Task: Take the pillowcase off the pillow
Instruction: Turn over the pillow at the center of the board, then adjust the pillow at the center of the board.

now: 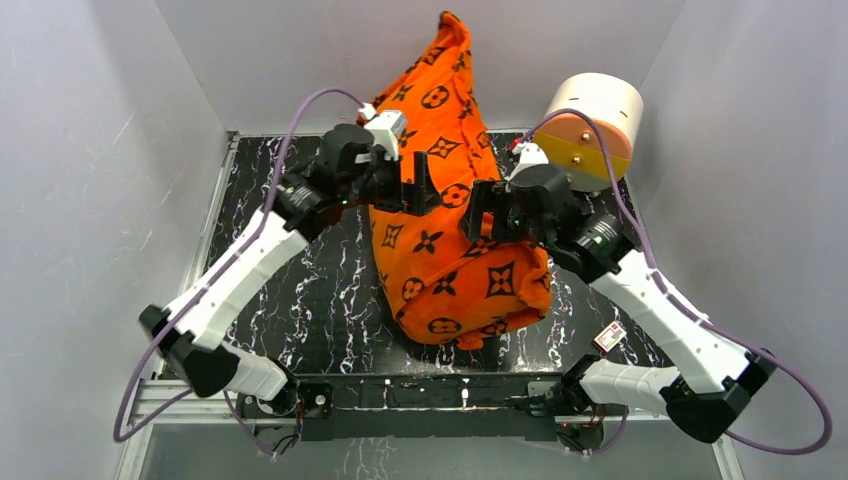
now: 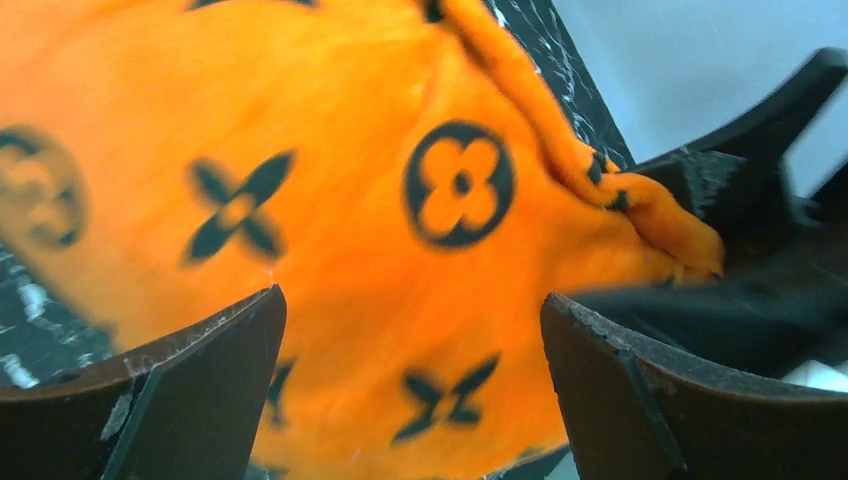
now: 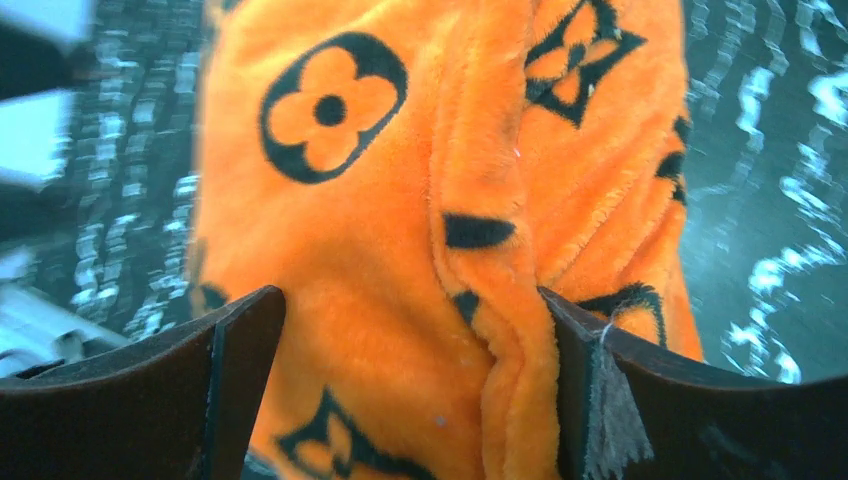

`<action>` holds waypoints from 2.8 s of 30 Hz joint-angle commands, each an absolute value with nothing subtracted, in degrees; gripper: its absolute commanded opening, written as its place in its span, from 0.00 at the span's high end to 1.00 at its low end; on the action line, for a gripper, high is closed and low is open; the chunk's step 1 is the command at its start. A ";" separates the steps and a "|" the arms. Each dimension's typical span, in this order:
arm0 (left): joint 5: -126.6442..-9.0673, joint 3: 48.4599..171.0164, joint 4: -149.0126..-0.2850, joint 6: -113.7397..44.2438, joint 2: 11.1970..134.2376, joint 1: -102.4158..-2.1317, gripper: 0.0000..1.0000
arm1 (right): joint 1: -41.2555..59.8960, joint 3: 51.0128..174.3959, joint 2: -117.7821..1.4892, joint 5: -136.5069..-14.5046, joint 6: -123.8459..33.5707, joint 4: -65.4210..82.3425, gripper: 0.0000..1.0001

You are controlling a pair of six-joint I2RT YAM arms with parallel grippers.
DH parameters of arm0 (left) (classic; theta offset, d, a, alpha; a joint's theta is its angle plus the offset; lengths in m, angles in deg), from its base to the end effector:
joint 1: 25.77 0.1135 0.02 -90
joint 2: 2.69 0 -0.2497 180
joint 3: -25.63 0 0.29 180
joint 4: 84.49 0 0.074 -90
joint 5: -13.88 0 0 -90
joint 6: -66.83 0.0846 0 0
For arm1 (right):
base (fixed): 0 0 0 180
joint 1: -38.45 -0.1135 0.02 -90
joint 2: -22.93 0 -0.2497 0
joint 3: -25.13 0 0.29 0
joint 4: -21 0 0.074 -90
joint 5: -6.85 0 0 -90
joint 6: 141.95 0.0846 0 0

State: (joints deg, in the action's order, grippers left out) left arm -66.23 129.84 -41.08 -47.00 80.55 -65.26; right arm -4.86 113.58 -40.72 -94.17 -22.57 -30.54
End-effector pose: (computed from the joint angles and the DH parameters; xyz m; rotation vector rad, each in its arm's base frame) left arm 0.3047 -0.2699 0.4052 0.3992 2.0270 -0.8760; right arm 0.2386 0.2027 0.3882 -0.1294 2.0775 0.5970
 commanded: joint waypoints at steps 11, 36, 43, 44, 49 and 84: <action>-76.93 86.27 -51.21 -64.22 56.67 -64.59 0.02 | -4.49 99.55 -43.88 -97.22 -18.28 -29.28 0.21; -56.40 75.21 -64.95 -68.37 46.72 -75.74 1.00 | -4.00 116.04 -62.17 -91.86 -25.62 -24.07 0.06; -77.01 88.16 -52.19 -61.94 54.86 -91.01 0.54 | -4.07 129.97 -70.51 -101.38 -29.58 -29.94 0.02; -79.43 90.00 -50.38 -60.93 55.37 -91.22 0.45 | -4.01 131.20 -70.68 -105.08 -29.89 -31.79 0.01; -85.75 97.37 -44.98 -55.88 54.90 -91.34 0.13 | -4.03 128.38 -63.69 -121.03 -27.00 -37.50 0.01; -103.41 121.83 -34.97 -37.24 83.00 -86.74 1.00 | -4.07 80.61 -17.40 -108.43 5.55 -22.80 0.39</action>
